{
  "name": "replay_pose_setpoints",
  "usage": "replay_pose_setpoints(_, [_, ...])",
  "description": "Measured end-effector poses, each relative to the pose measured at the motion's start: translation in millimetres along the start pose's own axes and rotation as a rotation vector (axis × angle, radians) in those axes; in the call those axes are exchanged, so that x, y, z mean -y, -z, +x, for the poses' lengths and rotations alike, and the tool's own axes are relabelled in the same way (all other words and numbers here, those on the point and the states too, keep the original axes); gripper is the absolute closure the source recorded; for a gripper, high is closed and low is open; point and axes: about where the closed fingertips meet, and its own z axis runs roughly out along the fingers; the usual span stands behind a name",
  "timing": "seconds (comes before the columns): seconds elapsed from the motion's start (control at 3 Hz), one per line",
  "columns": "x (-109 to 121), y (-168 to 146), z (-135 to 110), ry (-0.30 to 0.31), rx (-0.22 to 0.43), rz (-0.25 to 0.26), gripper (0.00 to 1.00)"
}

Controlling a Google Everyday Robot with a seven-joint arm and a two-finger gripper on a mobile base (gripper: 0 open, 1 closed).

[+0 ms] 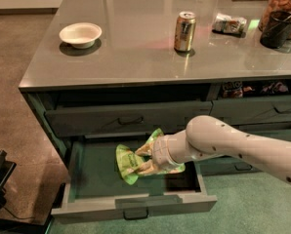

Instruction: Place green rice chip bag into middle drawer

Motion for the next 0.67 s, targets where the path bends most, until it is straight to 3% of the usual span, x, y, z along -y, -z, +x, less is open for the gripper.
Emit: replay_pose_setpoints(0.67, [21,-45,41,0.007,0.04,0.029,1.0])
